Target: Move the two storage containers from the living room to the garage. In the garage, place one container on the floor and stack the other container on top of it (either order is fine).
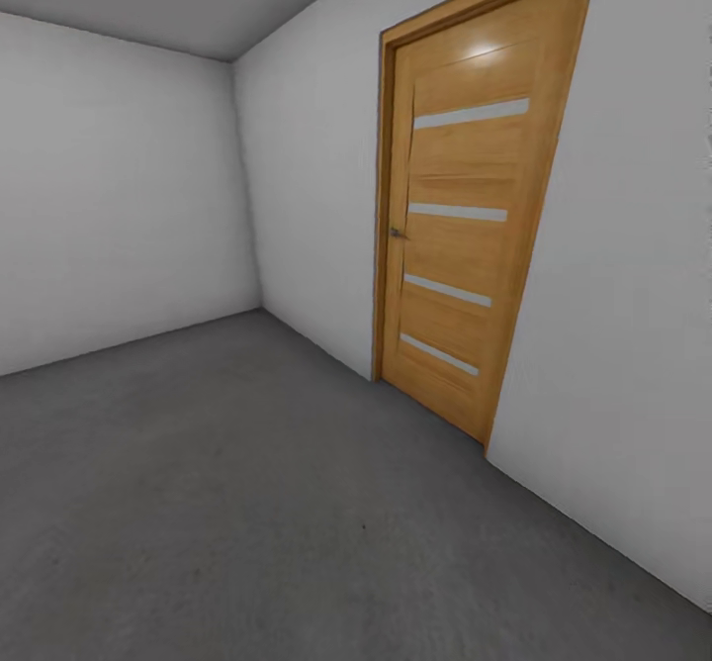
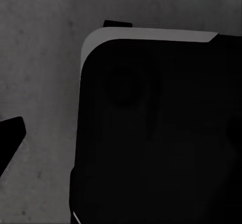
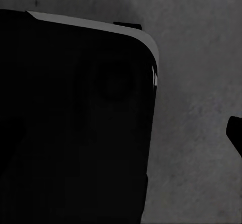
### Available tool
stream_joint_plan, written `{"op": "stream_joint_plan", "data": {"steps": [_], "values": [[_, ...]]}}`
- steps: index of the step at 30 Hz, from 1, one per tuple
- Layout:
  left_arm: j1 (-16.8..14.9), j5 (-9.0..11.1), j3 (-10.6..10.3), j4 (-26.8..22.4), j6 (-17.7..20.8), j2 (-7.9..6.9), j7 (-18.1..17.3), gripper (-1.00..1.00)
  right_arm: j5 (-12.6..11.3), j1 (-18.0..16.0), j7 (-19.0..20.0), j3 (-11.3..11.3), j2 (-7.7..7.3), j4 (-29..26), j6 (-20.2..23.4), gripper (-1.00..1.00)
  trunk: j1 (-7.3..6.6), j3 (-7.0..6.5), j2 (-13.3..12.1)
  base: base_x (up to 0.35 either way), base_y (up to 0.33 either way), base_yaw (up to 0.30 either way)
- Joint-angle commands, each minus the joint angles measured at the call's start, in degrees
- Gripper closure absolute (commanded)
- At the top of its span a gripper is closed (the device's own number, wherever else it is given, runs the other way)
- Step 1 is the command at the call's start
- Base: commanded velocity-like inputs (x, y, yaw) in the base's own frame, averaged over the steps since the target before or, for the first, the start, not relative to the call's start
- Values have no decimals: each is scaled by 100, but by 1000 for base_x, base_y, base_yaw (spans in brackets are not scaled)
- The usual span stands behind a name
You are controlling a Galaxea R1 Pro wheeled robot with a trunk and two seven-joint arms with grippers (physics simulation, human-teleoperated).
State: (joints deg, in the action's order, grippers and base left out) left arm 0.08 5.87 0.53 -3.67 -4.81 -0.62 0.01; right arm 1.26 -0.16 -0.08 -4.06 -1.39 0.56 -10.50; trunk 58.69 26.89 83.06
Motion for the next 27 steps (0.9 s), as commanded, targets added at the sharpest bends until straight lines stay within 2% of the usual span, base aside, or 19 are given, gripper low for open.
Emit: {"op": "stream_joint_plan", "data": {"steps": [1, 27], "values": [[1, 55, -1, -2, -11, 0, -1, -100, 13, -2, -1, -38, -1, 6, -22, -100, 3, 4, 2, 318, 179, -243], [1, 55, 0, -2, -35, 0, -1, -100, 14, -1, -1, -48, -1, 8, -22, -100, 3, 4, 2, 313, 188, -242]]}}
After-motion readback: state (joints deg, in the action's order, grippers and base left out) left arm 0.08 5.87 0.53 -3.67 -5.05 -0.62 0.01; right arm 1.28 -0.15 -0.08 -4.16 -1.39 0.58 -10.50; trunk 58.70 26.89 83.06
